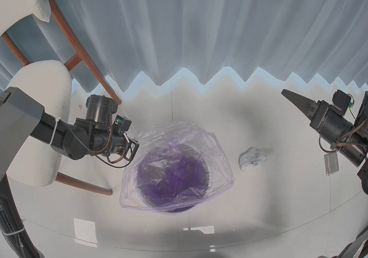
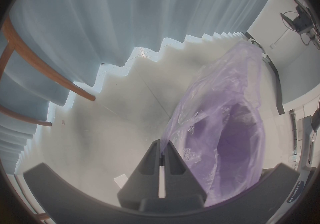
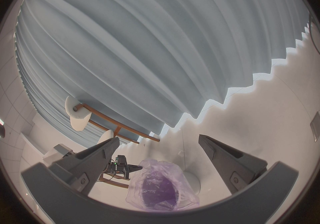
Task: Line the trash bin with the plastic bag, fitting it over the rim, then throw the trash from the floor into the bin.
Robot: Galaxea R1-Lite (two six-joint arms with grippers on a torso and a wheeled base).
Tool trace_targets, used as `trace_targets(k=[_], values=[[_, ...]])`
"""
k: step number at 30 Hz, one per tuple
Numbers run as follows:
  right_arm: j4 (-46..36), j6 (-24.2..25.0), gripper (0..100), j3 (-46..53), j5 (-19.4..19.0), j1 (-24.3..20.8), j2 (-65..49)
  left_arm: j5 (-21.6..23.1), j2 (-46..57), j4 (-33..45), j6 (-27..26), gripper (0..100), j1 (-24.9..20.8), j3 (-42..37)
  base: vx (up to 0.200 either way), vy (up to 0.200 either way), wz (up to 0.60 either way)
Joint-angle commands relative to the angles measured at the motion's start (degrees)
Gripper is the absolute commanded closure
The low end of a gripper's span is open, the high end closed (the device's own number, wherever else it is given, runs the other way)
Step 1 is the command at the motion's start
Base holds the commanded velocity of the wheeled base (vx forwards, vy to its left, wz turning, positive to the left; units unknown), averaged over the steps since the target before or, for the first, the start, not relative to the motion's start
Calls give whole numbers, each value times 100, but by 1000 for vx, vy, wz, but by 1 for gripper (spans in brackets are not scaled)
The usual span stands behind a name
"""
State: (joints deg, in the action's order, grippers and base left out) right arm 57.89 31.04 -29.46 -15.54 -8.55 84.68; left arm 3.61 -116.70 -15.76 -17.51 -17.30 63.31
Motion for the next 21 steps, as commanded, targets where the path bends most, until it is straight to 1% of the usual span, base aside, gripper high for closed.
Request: trace_targets(k=[1, 7, 18, 21], values=[[3, -1, 0, -24, -1, 20, -13, 8, -424, -146, 2, 100, 227, 156, 0, 0, 0], [3, -1, 0, -33, -1, 46, -4, 8, -810, -155, 2, 100, 385, 499, 0, 0, 0], [-6, -1, 0, -33, -1, 107, 14, 8, -1197, -173, 81, 100, 253, 551, 0, 0, 0], [-15, -80, 0, 152, -89, 37, 84, 17, -1109, -173, 89, 100, 218, 569, 0, 0, 0]])
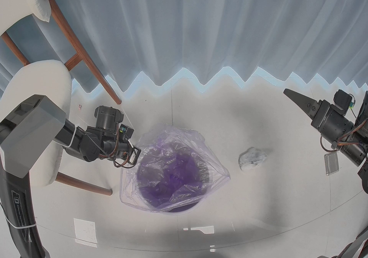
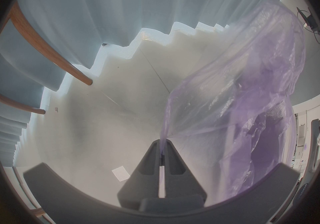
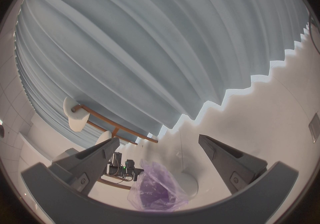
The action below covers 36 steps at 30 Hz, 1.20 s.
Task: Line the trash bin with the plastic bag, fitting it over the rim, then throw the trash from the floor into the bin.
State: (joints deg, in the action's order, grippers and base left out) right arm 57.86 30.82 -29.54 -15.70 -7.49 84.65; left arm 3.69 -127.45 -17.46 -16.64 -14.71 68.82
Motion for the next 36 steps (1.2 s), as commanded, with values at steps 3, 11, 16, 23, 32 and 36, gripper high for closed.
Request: trace_targets(k=[3, 11, 16, 23, 32, 36], values=[[-11, -102, 0, 247, -117, -104, 95, 9, 1, -3, 3, 100, -40, 18, 0, 0, 0], [542, -2458, 0, 458, -381, -464, 1836, 61, 933, 5, -6, 100, -40, -219, 0, 0, 0], [1140, -2739, 0, 291, -574, -587, 2969, 61, 959, -91, 47, 100, -75, -422, 0, 0, 0], [1896, -2950, 0, -61, -680, -605, 3787, 53, 906, -135, 372, 100, -128, -413, 0, 0, 0], [2045, -3020, 0, -711, -733, -1001, 4156, 61, 898, -276, 477, 100, -190, -466, 0, 0, 0], [2054, -3011, 0, -1010, -724, -992, 4349, 61, 898, -355, 477, 100, -216, -501, 0, 0, 0]])
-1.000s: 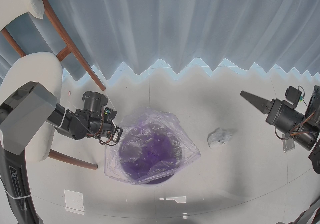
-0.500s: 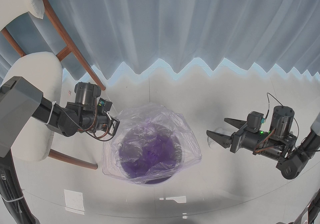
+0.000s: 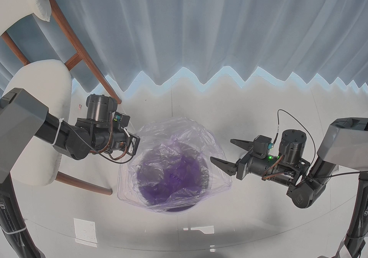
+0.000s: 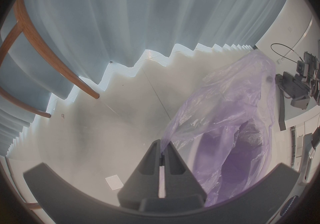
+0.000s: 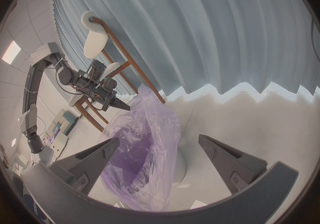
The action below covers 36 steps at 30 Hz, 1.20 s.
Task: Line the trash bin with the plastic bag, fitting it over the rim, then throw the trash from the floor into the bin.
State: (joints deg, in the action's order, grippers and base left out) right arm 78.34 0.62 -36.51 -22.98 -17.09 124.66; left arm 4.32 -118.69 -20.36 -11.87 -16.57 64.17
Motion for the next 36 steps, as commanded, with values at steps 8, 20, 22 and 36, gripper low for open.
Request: trace_targets(k=[8, 20, 22, 36], values=[[6, 35, 100, -453, 13, -5, 436, -1, 21, -82, 1, 100, -13, -89, 0, 0, 0], [-3, 623, 100, -1069, -14, 558, 770, 96, -330, -513, 168, 100, 119, -80, 0, 0, 0], [6, 940, 100, -1113, -14, 558, 770, 184, -374, -583, 484, 100, 83, -71, 0, 0, 0], [33, 2768, 100, -1701, 13, 777, 1429, 430, -911, -601, 3182, 100, 4, 298, 0, 0, 0]])
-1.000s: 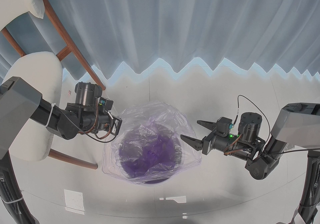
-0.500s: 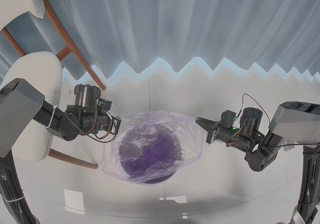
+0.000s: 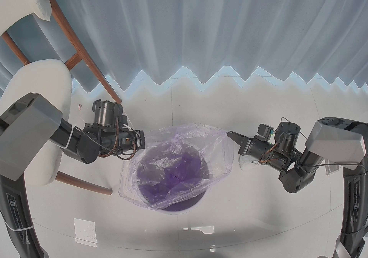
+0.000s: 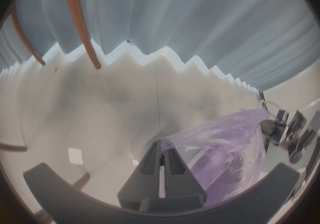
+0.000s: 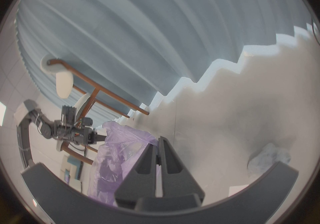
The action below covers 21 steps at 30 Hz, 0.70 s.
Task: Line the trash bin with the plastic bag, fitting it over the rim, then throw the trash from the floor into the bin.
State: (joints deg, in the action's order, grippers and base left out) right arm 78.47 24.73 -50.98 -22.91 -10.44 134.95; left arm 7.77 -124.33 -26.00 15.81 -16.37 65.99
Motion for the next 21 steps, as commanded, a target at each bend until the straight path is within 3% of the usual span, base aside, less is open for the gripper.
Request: trace_targets(k=[1, 5, 9, 21], values=[[19, 374, 100, -263, 5, 121, 401, 94, -355, -36, 432, 100, -15, 125, 0, 0, 0], [19, 1148, 100, -439, -3, 147, 550, 542, -425, -36, 1372, 100, 20, 204, 0, 0, 0], [19, 1640, 100, -474, -3, 147, 611, 612, -496, -54, 1601, 100, 20, 204, 0, 0, 0], [423, 1780, 100, -492, 5, 94, 1209, 612, -873, -467, 1759, 100, 301, 213, 0, 0, 0]])
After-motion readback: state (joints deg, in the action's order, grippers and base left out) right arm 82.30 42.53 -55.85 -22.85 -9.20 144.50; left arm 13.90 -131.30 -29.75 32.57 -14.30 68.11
